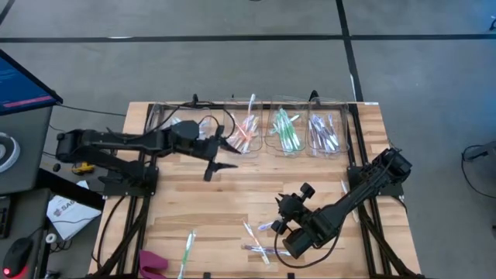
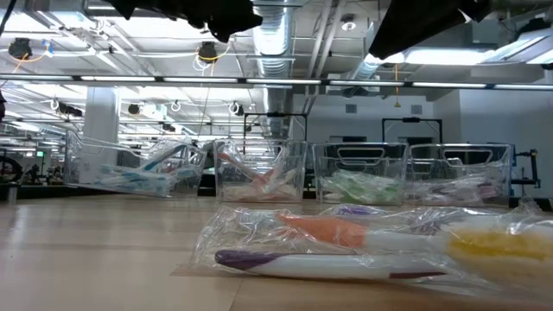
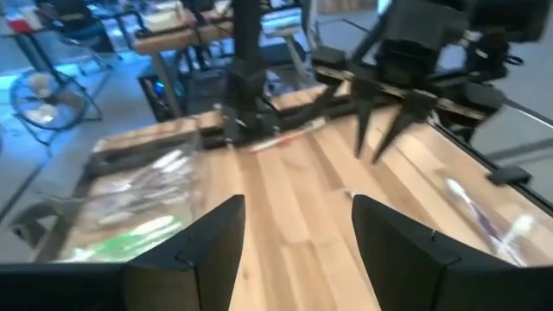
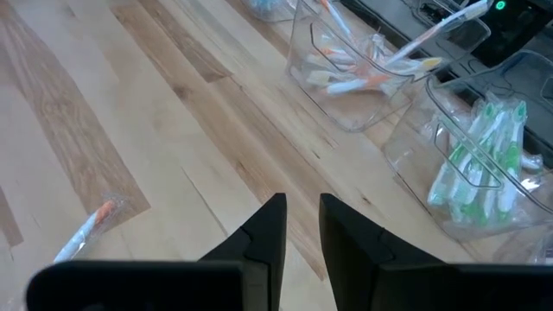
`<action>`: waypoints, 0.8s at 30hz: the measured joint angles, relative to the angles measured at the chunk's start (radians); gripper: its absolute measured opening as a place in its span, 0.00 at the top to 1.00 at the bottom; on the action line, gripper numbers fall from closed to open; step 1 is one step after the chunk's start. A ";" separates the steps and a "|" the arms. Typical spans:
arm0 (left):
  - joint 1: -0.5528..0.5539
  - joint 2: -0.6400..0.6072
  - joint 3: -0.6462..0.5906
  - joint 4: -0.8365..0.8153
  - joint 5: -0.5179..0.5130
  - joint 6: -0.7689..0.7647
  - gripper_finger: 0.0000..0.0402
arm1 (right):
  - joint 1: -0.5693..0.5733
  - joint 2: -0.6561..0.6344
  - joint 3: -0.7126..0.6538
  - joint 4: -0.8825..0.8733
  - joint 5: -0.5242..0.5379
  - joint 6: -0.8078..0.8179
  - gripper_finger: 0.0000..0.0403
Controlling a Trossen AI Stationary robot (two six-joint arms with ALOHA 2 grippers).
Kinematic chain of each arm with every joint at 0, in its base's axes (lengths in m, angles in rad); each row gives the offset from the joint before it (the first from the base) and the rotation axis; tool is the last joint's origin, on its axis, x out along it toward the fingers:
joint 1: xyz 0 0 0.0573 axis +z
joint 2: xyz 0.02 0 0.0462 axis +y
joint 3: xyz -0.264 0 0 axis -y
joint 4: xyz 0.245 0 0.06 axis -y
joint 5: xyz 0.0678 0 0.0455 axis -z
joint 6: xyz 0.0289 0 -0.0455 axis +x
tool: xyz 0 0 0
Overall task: Pick & Place Toothbrushes
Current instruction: Put the violet toothbrush into the right transparent bin
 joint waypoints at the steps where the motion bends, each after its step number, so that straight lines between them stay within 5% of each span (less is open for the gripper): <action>1: -0.010 0.000 0.000 -0.010 0.000 0.000 0.48 | 0.000 0.000 0.000 0.000 0.000 0.000 0.84; 24: -0.085 0.011 0.000 -0.031 -0.001 -0.007 0.48 | 0.000 0.000 0.000 -0.002 0.000 0.000 0.84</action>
